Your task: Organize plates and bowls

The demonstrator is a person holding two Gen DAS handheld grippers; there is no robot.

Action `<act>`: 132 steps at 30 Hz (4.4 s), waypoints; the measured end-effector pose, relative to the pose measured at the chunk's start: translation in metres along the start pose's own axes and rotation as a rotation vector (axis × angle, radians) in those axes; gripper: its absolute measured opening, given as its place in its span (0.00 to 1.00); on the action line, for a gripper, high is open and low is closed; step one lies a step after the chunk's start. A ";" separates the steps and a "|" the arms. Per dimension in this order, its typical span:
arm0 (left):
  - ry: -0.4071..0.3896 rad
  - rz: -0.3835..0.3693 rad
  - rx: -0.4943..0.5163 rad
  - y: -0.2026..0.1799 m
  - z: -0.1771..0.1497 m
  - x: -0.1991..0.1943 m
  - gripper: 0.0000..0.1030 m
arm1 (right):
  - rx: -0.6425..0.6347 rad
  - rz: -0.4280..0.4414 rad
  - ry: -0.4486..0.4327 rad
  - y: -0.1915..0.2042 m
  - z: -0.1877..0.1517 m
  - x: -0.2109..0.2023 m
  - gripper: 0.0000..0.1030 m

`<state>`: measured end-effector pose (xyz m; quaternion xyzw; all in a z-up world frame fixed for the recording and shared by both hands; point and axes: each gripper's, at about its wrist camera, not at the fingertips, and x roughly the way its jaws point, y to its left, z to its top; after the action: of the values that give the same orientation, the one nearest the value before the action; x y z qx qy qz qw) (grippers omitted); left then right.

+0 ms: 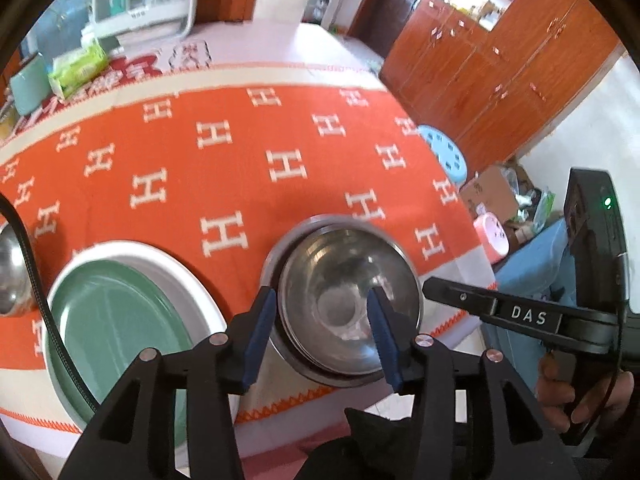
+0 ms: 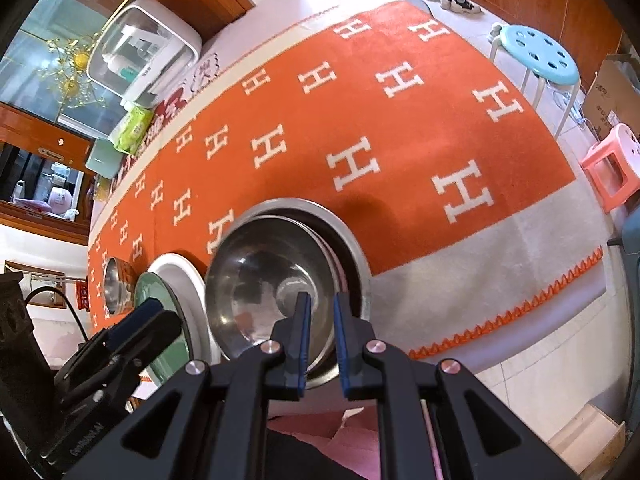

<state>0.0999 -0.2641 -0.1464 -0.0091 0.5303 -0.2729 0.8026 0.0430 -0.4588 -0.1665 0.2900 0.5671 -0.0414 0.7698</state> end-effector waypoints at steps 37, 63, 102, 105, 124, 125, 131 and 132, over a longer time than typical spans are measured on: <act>-0.288 0.134 -0.028 0.170 -0.008 -0.156 0.75 | -0.205 0.222 -0.280 0.210 -0.043 0.008 0.11; -0.184 0.175 -0.046 0.319 0.000 -0.155 0.75 | -0.474 0.129 -0.360 0.335 -0.078 0.066 0.41; 0.311 -0.021 -0.226 0.402 0.009 -0.005 0.70 | -0.504 -0.068 0.012 0.370 -0.045 0.189 0.38; 0.321 -0.029 -0.228 0.400 0.009 0.000 0.65 | -0.515 -0.072 0.033 0.372 -0.045 0.197 0.32; 0.329 -0.010 -0.234 0.392 0.003 0.001 0.17 | -0.539 -0.099 -0.002 0.373 -0.052 0.195 0.12; 0.325 -0.008 -0.236 0.393 0.003 -0.001 0.17 | -0.543 -0.096 -0.011 0.373 -0.053 0.193 0.11; 0.278 -0.005 -0.233 0.391 0.001 -0.017 0.17 | -0.551 -0.079 -0.059 0.374 -0.056 0.181 0.08; 0.269 -0.005 -0.229 0.392 0.001 -0.021 0.17 | -0.551 -0.078 -0.067 0.374 -0.057 0.179 0.08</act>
<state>0.2623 0.0783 -0.2473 -0.0654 0.6607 -0.2114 0.7173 0.2048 -0.0731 -0.1885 0.0461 0.5421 0.0755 0.8357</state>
